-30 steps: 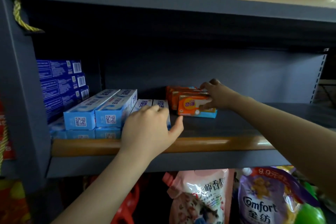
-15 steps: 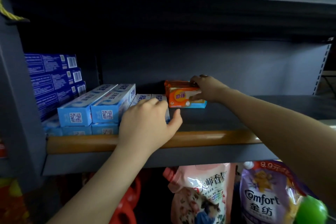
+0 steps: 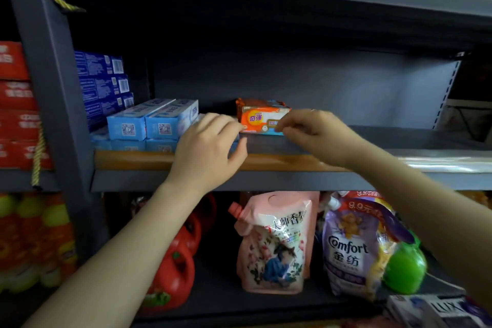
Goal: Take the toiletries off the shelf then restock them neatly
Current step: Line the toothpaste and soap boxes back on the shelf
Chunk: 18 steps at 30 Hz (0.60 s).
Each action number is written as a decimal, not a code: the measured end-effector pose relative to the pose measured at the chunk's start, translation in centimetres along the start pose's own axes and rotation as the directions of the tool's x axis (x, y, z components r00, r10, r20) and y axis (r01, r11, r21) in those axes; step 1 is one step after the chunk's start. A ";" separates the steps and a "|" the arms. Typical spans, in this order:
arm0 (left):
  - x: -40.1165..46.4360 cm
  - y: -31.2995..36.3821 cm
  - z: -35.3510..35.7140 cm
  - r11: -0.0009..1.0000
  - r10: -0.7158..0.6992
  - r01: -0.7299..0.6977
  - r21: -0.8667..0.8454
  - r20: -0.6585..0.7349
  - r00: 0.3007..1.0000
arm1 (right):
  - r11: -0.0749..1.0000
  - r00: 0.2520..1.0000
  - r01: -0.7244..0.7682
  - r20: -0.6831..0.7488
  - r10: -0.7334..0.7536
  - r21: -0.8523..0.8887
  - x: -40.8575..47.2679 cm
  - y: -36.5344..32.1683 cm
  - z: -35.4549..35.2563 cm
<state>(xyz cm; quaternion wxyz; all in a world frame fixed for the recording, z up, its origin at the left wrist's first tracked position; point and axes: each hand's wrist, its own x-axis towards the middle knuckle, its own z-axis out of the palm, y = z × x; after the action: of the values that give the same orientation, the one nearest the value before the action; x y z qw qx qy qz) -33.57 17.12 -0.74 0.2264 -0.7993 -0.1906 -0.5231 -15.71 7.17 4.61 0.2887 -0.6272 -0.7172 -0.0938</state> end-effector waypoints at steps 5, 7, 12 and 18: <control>-2.7 -2.0 -3.8 0.996 -0.026 0.024 0.084 0.022 0.999 | 0.997 0.988 0.063 0.141 -0.069 0.047 3.1 -2.8 4.0; -3.2 -3.5 -5.1 0.984 -0.095 0.078 0.163 0.103 0.990 | 0.997 0.971 0.067 0.228 -0.072 0.029 4.7 -4.0 5.0; -4.0 -5.9 -6.2 0.958 -0.133 0.029 0.286 0.351 0.927 | 0.995 0.913 -0.048 0.401 0.078 -0.086 5.2 -4.5 4.8; -3.3 -6.6 -5.4 0.945 -0.147 -0.024 0.325 0.490 0.859 | 0.980 0.914 -0.175 0.355 0.196 -0.090 5.6 -5.2 3.5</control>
<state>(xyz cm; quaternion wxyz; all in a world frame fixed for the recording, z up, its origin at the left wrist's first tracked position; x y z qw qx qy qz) -42.49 19.33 -0.79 0.2777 -0.8546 -0.3512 -0.2632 -22.01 12.66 5.89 0.1413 -0.7067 -0.6925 0.0310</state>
